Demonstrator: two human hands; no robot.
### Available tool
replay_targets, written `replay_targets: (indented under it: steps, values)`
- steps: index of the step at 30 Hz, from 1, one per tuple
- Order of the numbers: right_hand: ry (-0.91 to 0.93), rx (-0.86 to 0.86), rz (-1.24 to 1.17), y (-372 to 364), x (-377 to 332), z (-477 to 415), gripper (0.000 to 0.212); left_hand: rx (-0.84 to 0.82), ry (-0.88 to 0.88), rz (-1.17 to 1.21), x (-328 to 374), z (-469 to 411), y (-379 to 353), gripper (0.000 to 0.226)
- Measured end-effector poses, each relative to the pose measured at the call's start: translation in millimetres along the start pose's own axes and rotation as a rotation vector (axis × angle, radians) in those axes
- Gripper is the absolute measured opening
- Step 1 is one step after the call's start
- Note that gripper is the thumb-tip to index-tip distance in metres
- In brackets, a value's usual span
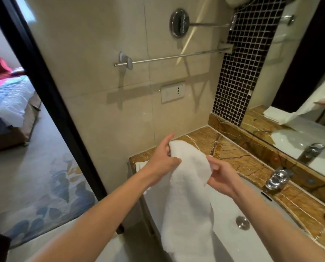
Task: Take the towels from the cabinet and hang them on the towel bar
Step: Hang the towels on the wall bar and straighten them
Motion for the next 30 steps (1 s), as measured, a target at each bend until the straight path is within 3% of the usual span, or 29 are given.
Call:
replay_targets:
  steps: [3, 6, 9, 14, 22, 27, 30]
  values:
    - [0.103, 0.011, 0.231, -7.5, -47.9, 3.3, 0.038, 0.007, -0.013, -0.01, 20.0, -3.9, 9.7, 0.082]
    - [0.146, 0.043, 0.375, -20.5, -89.0, 1.4, 0.078, 0.019, -0.018, -0.042, 42.3, -9.9, 18.9, 0.08]
    - [0.222, 0.079, 0.516, -36.3, -124.8, 0.6, 0.09, 0.007, -0.042, -0.111, 69.6, -19.3, 29.0, 0.078]
    - [0.29, 0.177, 0.815, -72.5, -171.0, 13.5, 0.074, 0.001, -0.107, -0.218, 117.1, -37.5, 42.5, 0.061]
    - [0.433, 0.313, 0.729, -130.7, -239.5, 29.0, 0.043, 0.044, -0.19, -0.127, 195.5, -60.2, 57.9, 0.031]
    - [0.434, 0.329, 0.706, -157.3, -269.6, 41.1, 0.035, -0.009, -0.234, -0.092, 235.4, -62.1, 54.1, 0.057]
    - [0.427, 0.369, 0.688, -165.6, -280.4, 45.8, 0.04, 0.024, -0.296, -0.105, 256.1, -64.2, 56.9, 0.061]
Point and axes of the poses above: each hand's wrist, its own z-axis away from the middle knuckle, its own y-axis out of the back of the hand, x = y × z, the point moved 6 cm from there along -z, towards the middle knuckle, and after that the axes turned 10 degrees about z, right-handed, at the moved point
